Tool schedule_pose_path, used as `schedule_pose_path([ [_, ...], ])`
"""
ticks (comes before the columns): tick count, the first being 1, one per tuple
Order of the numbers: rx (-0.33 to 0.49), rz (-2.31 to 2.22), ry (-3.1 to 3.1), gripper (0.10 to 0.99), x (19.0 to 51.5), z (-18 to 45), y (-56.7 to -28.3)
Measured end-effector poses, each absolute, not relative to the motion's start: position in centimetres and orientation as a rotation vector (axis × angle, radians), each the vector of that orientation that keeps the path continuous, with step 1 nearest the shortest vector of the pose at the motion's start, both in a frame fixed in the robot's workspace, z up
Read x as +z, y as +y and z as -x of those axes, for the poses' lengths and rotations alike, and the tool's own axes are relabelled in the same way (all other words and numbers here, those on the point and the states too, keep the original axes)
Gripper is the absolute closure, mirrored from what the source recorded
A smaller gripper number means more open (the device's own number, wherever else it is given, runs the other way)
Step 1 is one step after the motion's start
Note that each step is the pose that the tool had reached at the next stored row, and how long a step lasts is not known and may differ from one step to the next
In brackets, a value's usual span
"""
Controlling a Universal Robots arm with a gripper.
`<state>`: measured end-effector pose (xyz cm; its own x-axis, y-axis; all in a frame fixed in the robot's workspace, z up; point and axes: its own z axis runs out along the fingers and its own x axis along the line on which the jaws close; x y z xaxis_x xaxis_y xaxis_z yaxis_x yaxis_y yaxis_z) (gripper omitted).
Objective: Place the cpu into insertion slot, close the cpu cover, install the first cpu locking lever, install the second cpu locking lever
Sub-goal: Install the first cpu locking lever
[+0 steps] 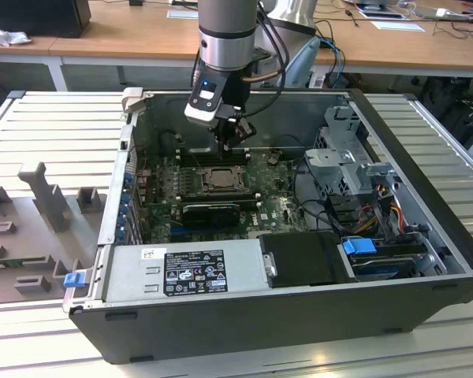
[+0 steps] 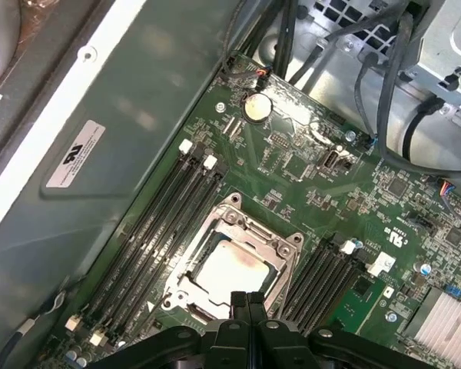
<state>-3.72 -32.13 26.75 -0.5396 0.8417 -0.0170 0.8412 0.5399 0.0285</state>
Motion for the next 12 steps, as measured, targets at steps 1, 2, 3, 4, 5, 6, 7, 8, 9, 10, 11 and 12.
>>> schedule_pose_path([
  [1,0.026,-1.489,2.734,0.98,26.75,3.72,-32.12],
  [2,0.026,-1.484,2.736,0.98,26.75,3.72,-32.12],
  [3,0.026,-1.479,2.739,0.98,26.75,3.72,-32.12],
  [4,0.026,-1.475,2.741,0.98,26.75,3.72,-32.12],
  [5,0.027,-1.468,2.745,0.98,26.75,3.72,-32.12],
  [6,0.027,-1.461,2.749,0.98,26.75,3.72,-32.12],
  [7,0.027,-1.457,2.751,0.98,26.75,3.72,-32.12],
  [8,0.027,-1.453,2.753,0.98,26.75,3.72,-32.13],
  [9,0.027,-1.448,2.756,0.98,26.75,3.72,-32.12],
  [10,0.027,-1.445,2.758,0.98,26.75,3.72,-32.12],
  [11,0.027,-1.442,2.759,0.98,26.75,3.72,-32.12],
  [12,0.027,-1.438,2.761,0.98,26.75,3.72,-32.12],
])
